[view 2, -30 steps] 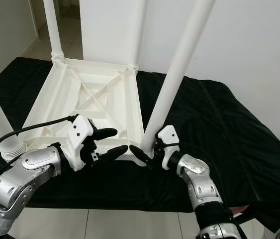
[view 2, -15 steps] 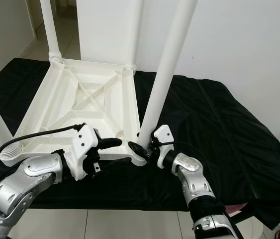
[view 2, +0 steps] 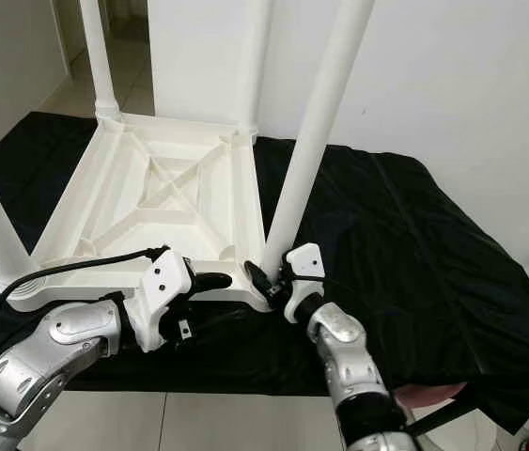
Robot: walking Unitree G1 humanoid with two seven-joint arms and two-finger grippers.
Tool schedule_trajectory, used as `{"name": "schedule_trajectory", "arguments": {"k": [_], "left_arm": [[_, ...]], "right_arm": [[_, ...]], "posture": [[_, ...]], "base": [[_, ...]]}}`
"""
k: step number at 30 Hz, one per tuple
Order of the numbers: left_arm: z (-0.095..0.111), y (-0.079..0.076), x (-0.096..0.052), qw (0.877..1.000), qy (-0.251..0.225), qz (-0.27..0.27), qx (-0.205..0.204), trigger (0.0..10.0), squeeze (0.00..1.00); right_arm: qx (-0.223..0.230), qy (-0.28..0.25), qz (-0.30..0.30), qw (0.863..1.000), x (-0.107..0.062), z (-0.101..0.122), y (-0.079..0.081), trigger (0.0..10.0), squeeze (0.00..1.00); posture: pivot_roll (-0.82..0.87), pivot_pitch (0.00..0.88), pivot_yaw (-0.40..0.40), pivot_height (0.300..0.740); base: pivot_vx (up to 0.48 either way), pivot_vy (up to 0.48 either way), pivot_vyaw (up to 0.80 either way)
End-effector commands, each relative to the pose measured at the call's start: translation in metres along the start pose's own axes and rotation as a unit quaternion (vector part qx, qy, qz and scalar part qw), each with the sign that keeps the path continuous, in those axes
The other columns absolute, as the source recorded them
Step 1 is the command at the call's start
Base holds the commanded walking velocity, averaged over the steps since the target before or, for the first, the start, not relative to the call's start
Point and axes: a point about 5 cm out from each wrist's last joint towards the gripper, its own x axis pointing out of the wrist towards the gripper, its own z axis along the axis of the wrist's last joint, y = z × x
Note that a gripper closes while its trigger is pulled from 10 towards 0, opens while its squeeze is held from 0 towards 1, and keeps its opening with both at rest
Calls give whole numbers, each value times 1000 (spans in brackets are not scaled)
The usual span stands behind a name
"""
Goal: Building children table
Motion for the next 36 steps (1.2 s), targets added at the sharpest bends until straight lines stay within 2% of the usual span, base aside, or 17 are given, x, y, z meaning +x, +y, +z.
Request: {"name": "schedule_trajectory", "arguments": {"k": [1, 2, 3, 4, 5, 7, 12, 13, 17, 22, 23, 24, 25, 28, 30, 33, 36], "left_arm": [[1, -5, 1, 999, -3, -39, 8, 10000, 0], [1, -5, 1, 999, -4, -38, 8, 10000, 0], [1, -5, 1, 999, -4, -38, 8, 10000, 0], [2, -5, 2, 999, -4, -38, 9, 10000, 0], [2, -5, 2, 999, -4, -38, 9, 10000, 0], [2, -5, 3, 999, -6, -37, 9, 10000, 0], [2, -4, 3, 999, -6, -39, 13, 10000, 0], [3, -3, 4, 999, -7, -40, 13, 10000, 0], [3, -2, 4, 999, -8, -43, 13, 10000, 0], [3, -2, 5, 999, -8, -44, 14, 10000, 0], [3, -2, 4, 999, -8, -45, 14, 10000, 0], [3, -2, 4, 999, -7, -46, 14, 10000, 0], [3, -2, 4, 999, -7, -46, 14, 10000, 0], [3, -1, 4, 999, -7, -49, 15, 10000, 0], [3, -1, 4, 999, -7, -50, 15, 10000, 0], [4, -1, 4, 999, -7, -51, 17, 10000, 0], [4, -1, 4, 998, -7, -52, 17, 10000, 0]], "right_arm": [[-11, 16, -51, 999, -6, -5, -3, 10000, 0], [2, 14, -93, 996, -6, -5, 2, 10000, 0], [2, 14, -93, 996, -6, -5, 2, 10000, 0], [8, 13, -120, 993, -6, -4, 7, 10000, 0], [8, 13, -120, 993, -6, -4, 7, 10000, 0], [16, 6, -139, 990, -5, 0, 18, 10000, 0], [19, -8, -140, 990, -5, 5, 18, 10000, 0], [28, -16, -135, 990, -6, 7, 16, 10000, 1000], [35, -40, -108, 993, -12, 16, 4, 10000, 1000], [28, -45, -86, 995, -16, 20, -2, 10000, 1000], [22, -37, -50, 998, -18, 21, -3, 10000, 784], [8, -28, 2, 1000, -21, 21, -5, 10000, 0], [8, -28, 2, 1000, -21, 21, -5, 10000, 0], [-18, -11, 87, 996, -21, 21, -11, 10000, 0], [-24, -8, 94, 995, -20, 21, -13, 10000, 0], [-37, 5, 148, 988, -7, 20, -14, 10000, 0], [-50, 11, 175, 983, 0, 20, -12, 10000, 0]], "posture": [[39, 0, -122, 740], [39, 0, -122, 740], [39, 0, -122, 740], [39, 0, -122, 740], [39, 0, -122, 740], [36, 0, -119, 740], [30, 0, -110, 740], [26, 0, -106, 740], [24, 0, -103, 740], [22, 0, -102, 740], [21, 0, -99, 740], [19, 0, -94, 740], [19, 0, -94, 740], [20, 0, -90, 740], [21, 0, -89, 740], [26, 0, -87, 740], [30, 0, -87, 740]], "base": [[0, 0, 0], [0, 0, 0], [0, 0, 0], [0, 0, 0], [0, 0, 0], [0, 0, 0], [0, 0, 0], [0, 0, 0], [0, 0, 0], [0, 0, 0], [0, 0, 0], [0, 0, 0], [0, 0, 0], [0, 0, 0], [0, 0, 0], [0, 0, 0], [0, 0, 0]]}}
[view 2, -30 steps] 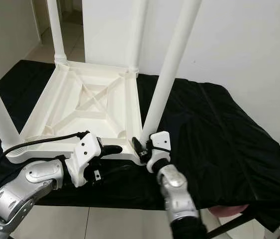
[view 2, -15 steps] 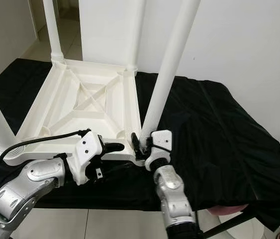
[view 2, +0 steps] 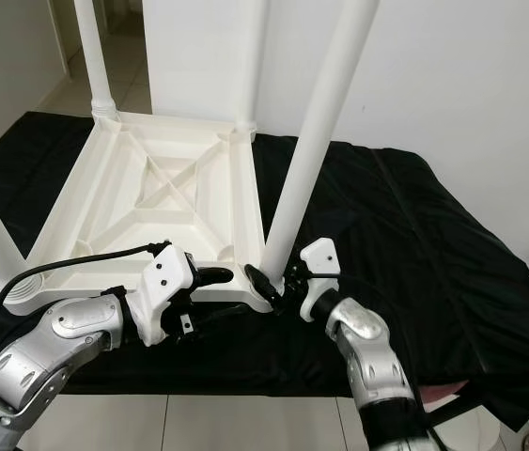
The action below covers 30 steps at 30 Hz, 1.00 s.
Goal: Building children table
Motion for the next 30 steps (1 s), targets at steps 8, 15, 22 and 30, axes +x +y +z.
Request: {"name": "schedule_trajectory", "arguments": {"k": [8, 15, 22, 30], "left_arm": [[1, -8, 0, 999, -2, -52, 4, 10000, 0], [2, -7, -2, 999, -1, -49, 4, 10000, 0], [2, -8, -2, 999, -1, -49, 2, 10000, 0], [2, -8, -1, 999, -2, -51, 2, 10000, 0]], "right_arm": [[-4, 26, 65, 998, 19, -9, 2, 10000, 0], [3, 33, 85, 996, 19, -14, 0, 0, 0], [11, 28, 84, 996, 14, -18, 0, 0, 0], [28, 25, -17, 999, 14, -17, 8, 10000, 0]], "posture": [[47, 0, -92, 740], [56, 0, -96, 740], [54, 0, -94, 740], [47, 0, -93, 740]], "base": [[0, 0, 0], [0, 0, 0], [0, 0, 0], [0, 0, 0]]}}
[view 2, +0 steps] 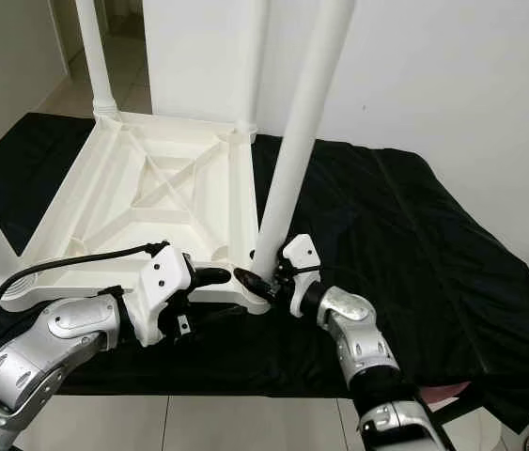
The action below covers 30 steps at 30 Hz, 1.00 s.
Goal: Building children table
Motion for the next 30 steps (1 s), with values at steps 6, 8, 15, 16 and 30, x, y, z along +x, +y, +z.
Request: {"name": "schedule_trajectory", "arguments": {"k": [6, 8, 15, 16, 30], "left_arm": [[1, -10, 4, 999, -8, -49, -1, 10000, 0], [2, -10, 4, 999, -11, -48, -5, 10000, 0], [2, -9, 1, 999, -6, -47, -2, 10000, 0], [2, -8, 0, 999, -5, -44, -3, 10000, 0], [6, -4, 1, 999, -8, -45, -3, 10000, 0]], "right_arm": [[23, 31, -199, 979, -3, -11, 7, 10000, 0], [47, 34, -242, 969, -4, -13, 11, 10000, 0], [45, 54, -308, 949, -6, -14, 25, 10000, 0], [48, 55, -316, 946, -5, -13, 28, 10000, 0], [57, -3, -277, 959, -10, 15, 21, 10000, 1000]], "posture": [[53, 0, -104, 740], [59, 0, -109, 740], [57, 0, -101, 740], [57, 0, -101, 740], [27, 0, -80, 740]], "base": [[0, 0, 0], [0, 0, 0], [0, 0, 0], [0, 0, 0], [0, 0, 0]]}}
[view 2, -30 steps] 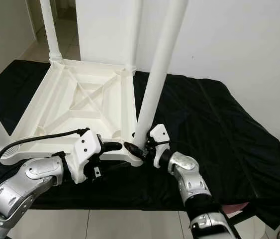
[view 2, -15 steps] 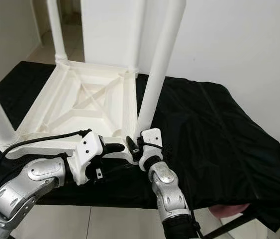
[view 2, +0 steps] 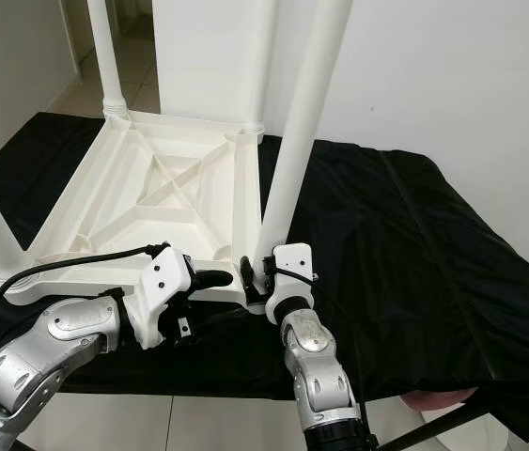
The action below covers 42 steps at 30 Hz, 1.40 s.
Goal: Building children table
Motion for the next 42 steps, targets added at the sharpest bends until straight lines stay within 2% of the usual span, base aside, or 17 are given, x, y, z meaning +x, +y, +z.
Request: {"name": "schedule_trajectory", "arguments": {"k": [1, 2, 8, 9, 10, 11, 14, 15, 21, 23, 25, 27, 30, 31, 32, 36, 42], "left_arm": [[2, -2, 0, 999, -1, -36, 1, 10000, 0], [3, -1, 1, 999, -2, -34, 0, 10000, 0], [4, 1, 0, 999, -1, -33, -3, 10000, 0], [4, 1, 0, 999, -1, -33, -3, 10000, 0], [4, 1, -1, 999, 1, -33, -4, 10000, 0], [5, -2, -1, 999, 0, -42, -3, 10000, 0], [5, -3, -1, 999, 0, -45, -3, 10000, 0], [5, -3, -1, 999, 1, -46, -3, 10000, 0], [5, -5, -1, 999, 1, -47, -4, 10000, 0], [5, -8, -1, 999, 3, -54, -7, 10000, 0], [5, -8, -1, 999, 3, -54, -7, 10000, 0], [5, -9, -3, 998, 4, -60, -11, 10000, 0], [5, -9, -3, 998, 4, -60, -11, 10000, 0], [5, -10, -4, 998, 5, -62, -12, 10000, 0], [6, -10, -4, 998, 5, -63, -12, 10000, 0], [5, -11, -5, 998, 7, -64, -12, 10000, 0], [4, -12, -6, 998, 9, -62, -15, 10000, 0]], "right_arm": [[-6, -4, 34, 999, -2, 6, -8, 10000, 1000], [-16, -9, 72, 997, -2, 11, -10, 10000, 0], [-51, -4, 157, 986, -1, 12, -21, 10000, 0], [-51, -4, 157, 986, -1, 12, -21, 10000, 0], [-57, 1, 173, 983, 0, 11, -23, 10000, 0], [-66, 1, 214, 975, 2, 11, -23, 10000, 0], [-67, 0, 230, 971, 3, 11, -22, 10000, 0], [-70, 5, 254, 965, 4, 8, -21, 10000, 0], [-74, 15, 280, 957, 7, 3, -21, 10000, 0], [-86, 34, 310, 946, 16, -4, -19, 10000, 0], [-86, 34, 310, 946, 16, -4, -19, 10000, 0], [-89, 46, 325, 940, 25, -9, -17, 10000, 0], [-89, 46, 325, 940, 25, -9, -17, 10000, 0], [-90, 48, 329, 939, 29, -11, -16, 7412, 0], [-91, 50, 329, 939, 33, -11, -16, 0, 0], [-90, 54, 331, 938, 36, -14, -18, 0, 0], [-78, 50, 320, 943, 32, -17, -24, 0, 0]], "posture": [[25, 0, -85, 740], [30, 0, -89, 740], [32, 0, -82, 740], [32, 0, -82, 740], [32, 0, -82, 740], [33, 0, -82, 740], [34, 0, -80, 740], [29, 0, -76, 740], [31, 0, -76, 740], [37, 0, -80, 740], [37, 0, -80, 740], [45, 0, -80, 740], [45, 0, -80, 740], [45, 0, -80, 740], [54, 0, -81, 740], [62, 0, -88, 740], [63, 0, -92, 740]], "base": [[0, 0, 0], [0, 0, 0], [0, 0, 0], [0, 0, 0], [0, 0, 0], [0, 0, 0], [0, 0, 0], [0, 0, 0], [0, 0, 0], [0, 0, 0], [0, 0, 0], [0, 0, 0], [0, 0, 0], [0, 0, 0], [0, 0, 0], [0, 0, 0], [0, 0, 0]]}}
